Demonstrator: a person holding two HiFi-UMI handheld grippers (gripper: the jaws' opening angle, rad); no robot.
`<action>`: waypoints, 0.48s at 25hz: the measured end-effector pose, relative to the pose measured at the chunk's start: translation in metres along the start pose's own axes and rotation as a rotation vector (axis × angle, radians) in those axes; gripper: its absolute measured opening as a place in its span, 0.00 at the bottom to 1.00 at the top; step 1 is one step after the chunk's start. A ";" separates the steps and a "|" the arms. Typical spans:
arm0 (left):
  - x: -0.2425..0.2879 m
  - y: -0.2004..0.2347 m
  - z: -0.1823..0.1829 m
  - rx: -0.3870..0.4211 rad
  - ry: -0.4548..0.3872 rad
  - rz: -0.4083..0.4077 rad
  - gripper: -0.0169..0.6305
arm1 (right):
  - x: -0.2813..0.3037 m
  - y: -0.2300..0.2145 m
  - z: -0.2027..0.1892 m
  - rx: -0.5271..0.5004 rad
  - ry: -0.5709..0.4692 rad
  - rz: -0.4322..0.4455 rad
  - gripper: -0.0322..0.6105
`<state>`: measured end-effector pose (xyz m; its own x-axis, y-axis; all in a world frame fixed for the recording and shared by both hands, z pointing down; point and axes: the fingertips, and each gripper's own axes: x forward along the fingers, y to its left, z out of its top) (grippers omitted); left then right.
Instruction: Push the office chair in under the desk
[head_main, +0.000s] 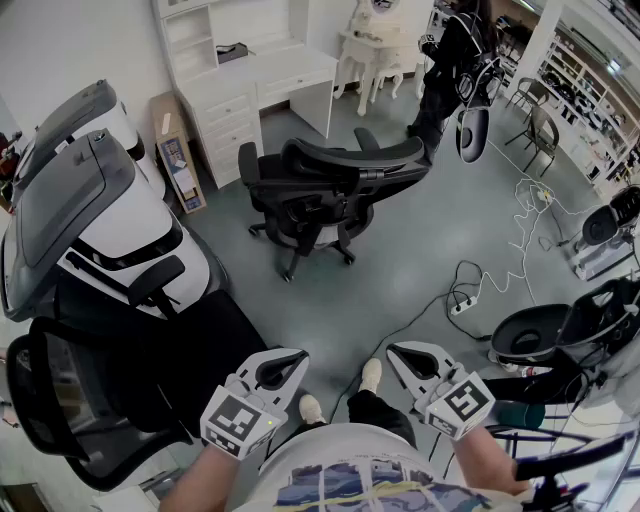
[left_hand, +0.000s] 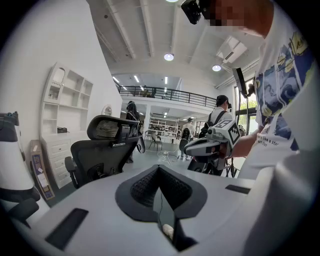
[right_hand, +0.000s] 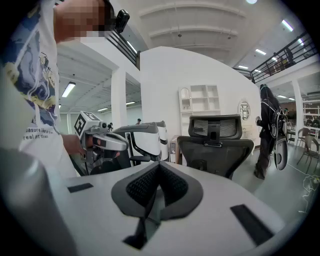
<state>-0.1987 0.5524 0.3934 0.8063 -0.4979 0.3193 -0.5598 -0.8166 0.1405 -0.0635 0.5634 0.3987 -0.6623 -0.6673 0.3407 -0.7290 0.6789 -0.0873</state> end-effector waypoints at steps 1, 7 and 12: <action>0.003 0.001 0.001 0.010 0.003 0.007 0.05 | -0.001 -0.003 0.001 -0.003 -0.008 -0.002 0.09; 0.021 -0.006 0.017 0.059 -0.002 0.013 0.05 | -0.010 -0.022 0.007 -0.007 -0.035 -0.009 0.09; 0.045 -0.006 0.031 0.071 0.000 0.035 0.05 | -0.017 -0.051 0.013 -0.015 -0.054 -0.008 0.09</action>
<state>-0.1529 0.5257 0.3781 0.7862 -0.5267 0.3231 -0.5730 -0.8172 0.0623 -0.0173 0.5365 0.3852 -0.6650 -0.6883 0.2900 -0.7321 0.6775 -0.0707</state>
